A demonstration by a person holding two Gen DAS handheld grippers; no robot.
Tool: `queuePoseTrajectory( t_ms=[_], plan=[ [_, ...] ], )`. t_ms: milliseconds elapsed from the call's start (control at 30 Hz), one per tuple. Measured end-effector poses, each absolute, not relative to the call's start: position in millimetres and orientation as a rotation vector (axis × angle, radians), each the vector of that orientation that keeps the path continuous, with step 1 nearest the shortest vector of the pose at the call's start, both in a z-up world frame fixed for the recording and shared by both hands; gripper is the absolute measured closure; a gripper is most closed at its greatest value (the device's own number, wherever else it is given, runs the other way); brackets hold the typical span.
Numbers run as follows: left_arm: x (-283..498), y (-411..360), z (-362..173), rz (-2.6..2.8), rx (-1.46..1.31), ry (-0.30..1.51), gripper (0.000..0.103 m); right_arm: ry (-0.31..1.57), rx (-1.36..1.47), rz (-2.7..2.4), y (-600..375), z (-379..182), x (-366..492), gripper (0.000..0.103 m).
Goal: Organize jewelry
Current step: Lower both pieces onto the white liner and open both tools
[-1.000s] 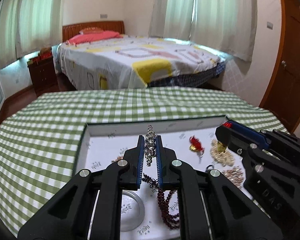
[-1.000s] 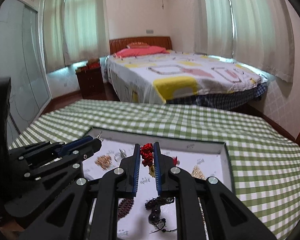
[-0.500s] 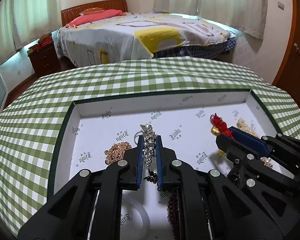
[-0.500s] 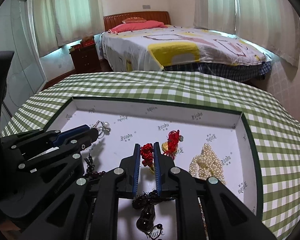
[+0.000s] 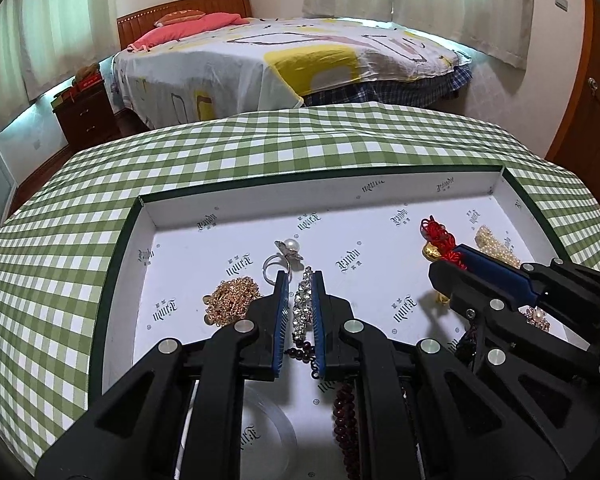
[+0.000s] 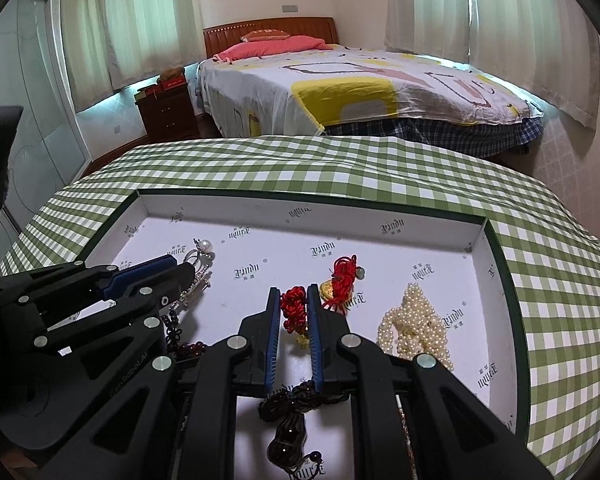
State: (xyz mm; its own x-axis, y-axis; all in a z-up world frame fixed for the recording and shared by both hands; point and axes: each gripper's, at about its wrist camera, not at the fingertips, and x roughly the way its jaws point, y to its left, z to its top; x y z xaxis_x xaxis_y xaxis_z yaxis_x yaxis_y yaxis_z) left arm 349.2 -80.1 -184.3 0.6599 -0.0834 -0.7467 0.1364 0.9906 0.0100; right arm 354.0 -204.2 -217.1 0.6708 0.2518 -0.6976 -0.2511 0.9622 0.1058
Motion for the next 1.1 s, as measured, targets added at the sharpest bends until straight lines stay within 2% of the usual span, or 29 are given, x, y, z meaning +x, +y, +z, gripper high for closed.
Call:
queuePoseTrajectory(
  t_ms=[167,267,433,533,600,700,900,967,1100],
  plan=[
    [349.1,-80.3,-184.2,-0.128,0.063,0.844,0.088,0.789,0.001,0.283,-203.8,-217.7,353.8,0.088],
    [348.8,-79.1,-183.0,-0.124,0.053,0.841,0.073,0.788,0.002,0.282,-203.8,-217.7,353.5,0.086],
    [349.6,-77.4,-182.9,-0.12,0.044,0.845,0.072,0.788,0.005,0.275,-206.8,-218.0,352.6,0.081],
    [348.3,-75.2,-181.9,-0.111,0.038,0.84,0.062,0.785,0.005,0.265,-209.3,-217.6,351.0,0.08],
    [347.5,-72.7,-180.1,-0.103,0.026,0.832,0.053,0.786,0.011,0.254,-213.0,-217.6,350.4,0.073],
    [347.0,-70.7,-179.6,-0.098,0.02,0.83,0.05,0.779,0.015,0.239,-218.1,-216.2,348.7,0.064],
    [345.1,-69.3,-177.2,-0.092,0.024,0.822,0.043,0.769,0.01,0.224,-222.9,-212.9,345.3,0.055],
    [343.9,-67.9,-176.0,-0.082,0.026,0.816,0.035,0.763,0.011,0.211,-226.4,-211.5,343.7,0.05],
    [341.7,-64.1,-173.5,-0.079,0.009,0.809,0.024,0.748,0.015,0.19,-232.9,-208.0,341.4,0.039]
  ],
)
